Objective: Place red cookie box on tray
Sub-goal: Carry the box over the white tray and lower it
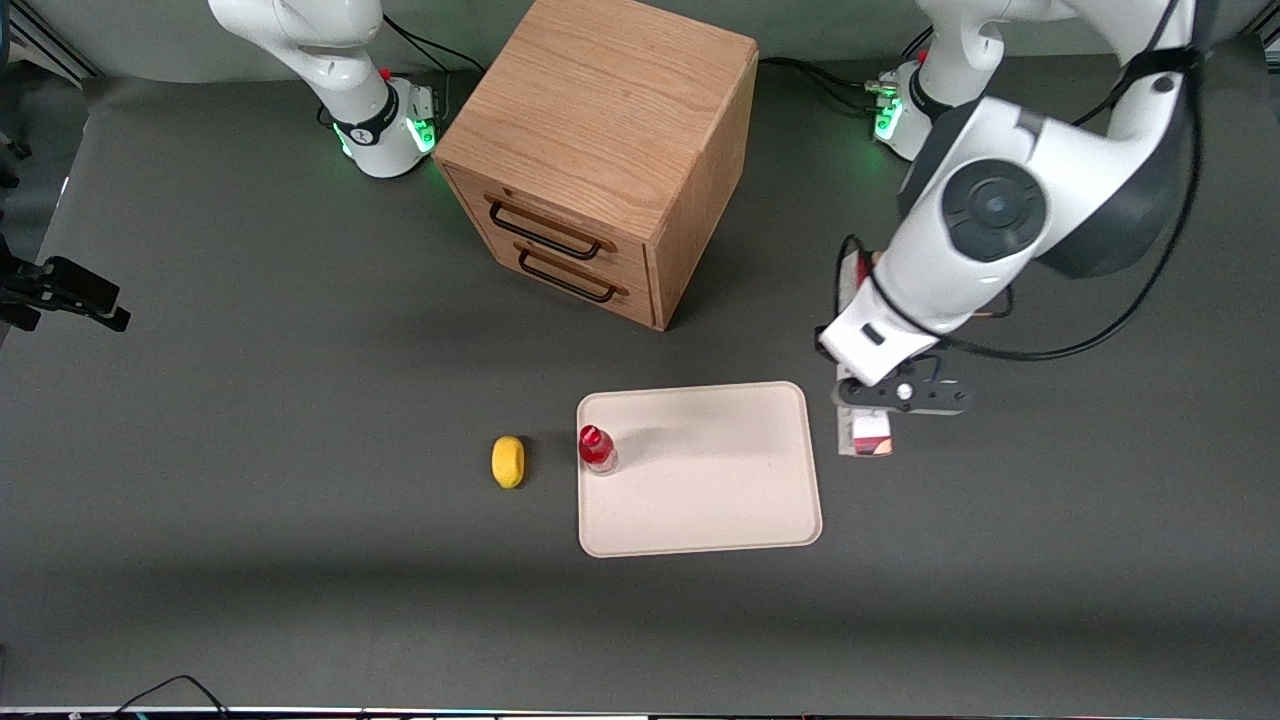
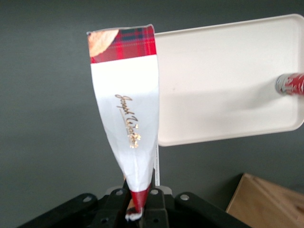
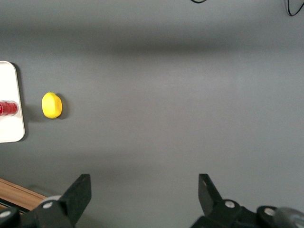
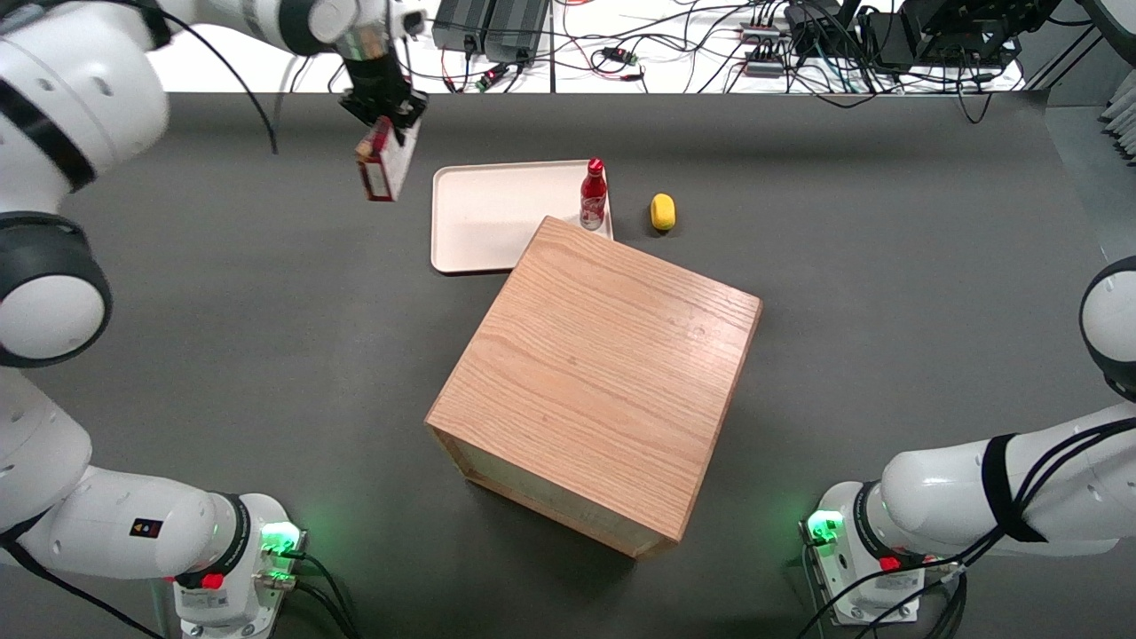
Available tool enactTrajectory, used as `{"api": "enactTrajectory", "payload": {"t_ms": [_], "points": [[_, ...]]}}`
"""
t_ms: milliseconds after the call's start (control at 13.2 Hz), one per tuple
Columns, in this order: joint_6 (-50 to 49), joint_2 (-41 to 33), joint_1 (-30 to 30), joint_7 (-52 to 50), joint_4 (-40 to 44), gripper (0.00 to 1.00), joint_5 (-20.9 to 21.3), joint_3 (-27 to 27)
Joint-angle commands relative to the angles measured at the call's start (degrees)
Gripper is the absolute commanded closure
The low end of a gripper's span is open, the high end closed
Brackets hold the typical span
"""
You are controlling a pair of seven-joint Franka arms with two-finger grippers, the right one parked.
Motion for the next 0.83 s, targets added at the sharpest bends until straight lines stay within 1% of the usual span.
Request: {"api": "enactTrajectory", "payload": {"t_ms": [0,76,228,303,607,759], "points": [[6.22,4.25,-1.22,-4.43,0.66,1.0,2.51,-1.03],[8.86,5.92,-1.39,-5.05,0.49,1.0,2.78,-1.13],[13.52,9.27,-1.66,-6.19,-0.04,1.0,6.89,-1.13],[15.81,10.5,-1.74,-8.02,-0.65,1.0,8.21,-1.13],[18.81,15.42,-2.8,-12.07,-1.27,1.0,12.7,-1.13],[23.37,17.97,-2.98,-15.41,-2.23,1.0,16.73,-1.21]]}}
